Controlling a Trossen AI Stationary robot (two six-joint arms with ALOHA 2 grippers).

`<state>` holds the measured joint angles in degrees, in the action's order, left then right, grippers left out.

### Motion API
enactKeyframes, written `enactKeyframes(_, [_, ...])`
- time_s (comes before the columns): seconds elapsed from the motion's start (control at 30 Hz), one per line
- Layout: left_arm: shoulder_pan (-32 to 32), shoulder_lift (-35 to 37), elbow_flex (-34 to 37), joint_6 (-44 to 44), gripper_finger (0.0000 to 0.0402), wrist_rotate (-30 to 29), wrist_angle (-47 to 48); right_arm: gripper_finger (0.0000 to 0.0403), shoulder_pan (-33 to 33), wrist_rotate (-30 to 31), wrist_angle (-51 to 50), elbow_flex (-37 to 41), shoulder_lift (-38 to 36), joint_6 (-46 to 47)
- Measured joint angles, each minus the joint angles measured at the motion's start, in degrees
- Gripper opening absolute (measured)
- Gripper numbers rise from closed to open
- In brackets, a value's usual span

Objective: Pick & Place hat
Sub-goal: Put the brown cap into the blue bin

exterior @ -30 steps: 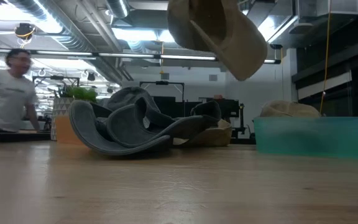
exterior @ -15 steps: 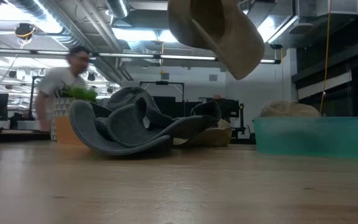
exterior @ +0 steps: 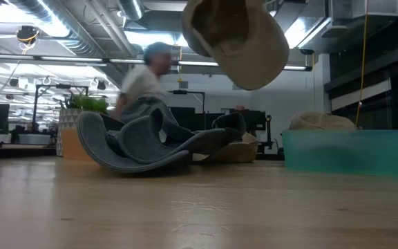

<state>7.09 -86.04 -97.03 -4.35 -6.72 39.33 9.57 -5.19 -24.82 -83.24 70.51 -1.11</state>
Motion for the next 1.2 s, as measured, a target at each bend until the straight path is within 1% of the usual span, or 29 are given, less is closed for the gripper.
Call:
enactKeyframes(0.13, [-0.37, 0.33, 0.02, -1.94, 0.0003, -3.10, 1.89, 0.0014, -0.01, -0.02, -1.99, 0.00, 0.75, 3.92])
enactKeyframes(0.2, [-0.83, 0.93, 0.02, -4.07, 0.0003, -4.31, 3.16, 0.0025, -0.01, -0.04, -3.56, 0.00, 1.02, 5.50])
enactKeyframes(0.3, [-1.63, 1.94, 0.02, -6.34, 0.0003, -6.75, 6.34, 0.0060, 0.01, -0.87, -5.98, 0.00, 1.04, 7.87])
enactKeyframes(0.4, [-2.35, 3.32, 0.02, -8.65, 0.0003, -8.80, 10.21, 0.0109, 0.02, -3.81, -7.02, 0.00, 1.04, 9.46])
enactKeyframes(0.47, [-2.92, 4.46, 0.02, -11.03, 0.0003, -9.06, 12.59, 0.0141, 0.02, -6.15, -7.14, 0.00, 1.04, 10.17])
enactKeyframes(0.57, [-4.02, 6.31, 0.02, -16.99, 0.0003, -6.70, 15.26, 0.0182, -0.01, -8.33, -7.14, 0.00, 1.04, 9.76])
enactKeyframes(0.67, [-5.46, 8.06, 0.02, -24.09, 0.0002, -2.33, 15.01, 0.0209, -0.01, -7.05, -7.02, 0.00, 1.12, 9.95])
enactKeyframes(0.77, [-6.78, 9.34, 0.02, -28.88, 0.0002, 0.41, 13.33, 0.0225, 0.02, -6.45, -5.79, 0.00, 1.92, 10.87])
enactKeyframes(0.9, [-8.01, 10.25, 0.02, -29.95, 0.0002, 3.78, 10.10, 0.0231, 0.00, -6.98, -4.54, 0.00, 4.38, 11.95])
enactKeyframes(0.97, [-8.39, 10.32, 0.02, -29.97, 0.0002, 5.04, 8.46, 0.0231, 0.02, -10.29, -3.59, 0.00, 6.04, 12.72])
enactKeyframes(1.2, [-9.01, 10.23, 0.02, -29.73, 0.0002, 4.76, 7.59, 0.0232, -0.01, -24.75, -0.45, 0.00, 10.89, 12.16])
